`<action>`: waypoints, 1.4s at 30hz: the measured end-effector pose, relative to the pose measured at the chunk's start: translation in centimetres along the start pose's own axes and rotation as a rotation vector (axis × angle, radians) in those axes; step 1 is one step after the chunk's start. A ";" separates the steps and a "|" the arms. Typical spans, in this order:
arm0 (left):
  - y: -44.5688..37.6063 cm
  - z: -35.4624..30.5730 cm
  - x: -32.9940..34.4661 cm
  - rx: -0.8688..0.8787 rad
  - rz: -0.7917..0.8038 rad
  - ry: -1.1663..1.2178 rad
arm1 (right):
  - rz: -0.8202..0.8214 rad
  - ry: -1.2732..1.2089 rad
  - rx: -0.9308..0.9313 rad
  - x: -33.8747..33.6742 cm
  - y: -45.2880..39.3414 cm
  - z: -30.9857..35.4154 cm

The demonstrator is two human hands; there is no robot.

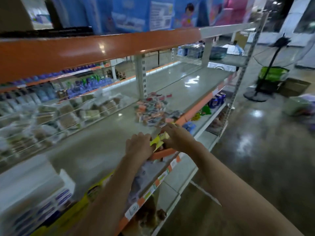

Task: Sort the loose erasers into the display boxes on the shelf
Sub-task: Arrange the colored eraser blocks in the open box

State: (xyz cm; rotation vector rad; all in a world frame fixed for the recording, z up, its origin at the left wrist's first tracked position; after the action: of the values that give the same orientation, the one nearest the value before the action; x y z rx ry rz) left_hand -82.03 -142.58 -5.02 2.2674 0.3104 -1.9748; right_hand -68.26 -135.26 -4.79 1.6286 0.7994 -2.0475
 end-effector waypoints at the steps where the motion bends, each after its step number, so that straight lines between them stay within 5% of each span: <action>1: -1.1 -0.6 0.3 -0.010 -0.002 0.002 | 0.010 0.000 0.012 0.2 -0.4 -1.3; 19: -25.7 -5.4 3.2 -0.088 -0.228 0.061 | 0.057 -0.066 -0.028 2.2 -19.3 -20.7; 32: -31.1 -6.2 6.9 -0.318 -0.338 -0.050 | 0.068 -0.119 -0.092 6.9 -32.8 -26.3; 42: -31.5 -7.3 7.2 -0.539 -0.474 0.371 | 0.053 -0.298 -0.291 8.6 -37.4 -28.9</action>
State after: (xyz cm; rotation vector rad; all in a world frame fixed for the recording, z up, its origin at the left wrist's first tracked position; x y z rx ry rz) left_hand -81.32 -109.80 -9.70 2.2916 1.3400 -1.3485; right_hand -72.48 -87.74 -10.76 1.1438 0.8860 -1.9665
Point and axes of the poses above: each hand's wrist, its own y-axis away from the middle knuckle, its own x-axis out of the palm, z = x × y, the point moved 1 cm from there along -y, towards the middle knuckle, and after that the axes turned 4 degrees about -z, right-handed, at the moved point
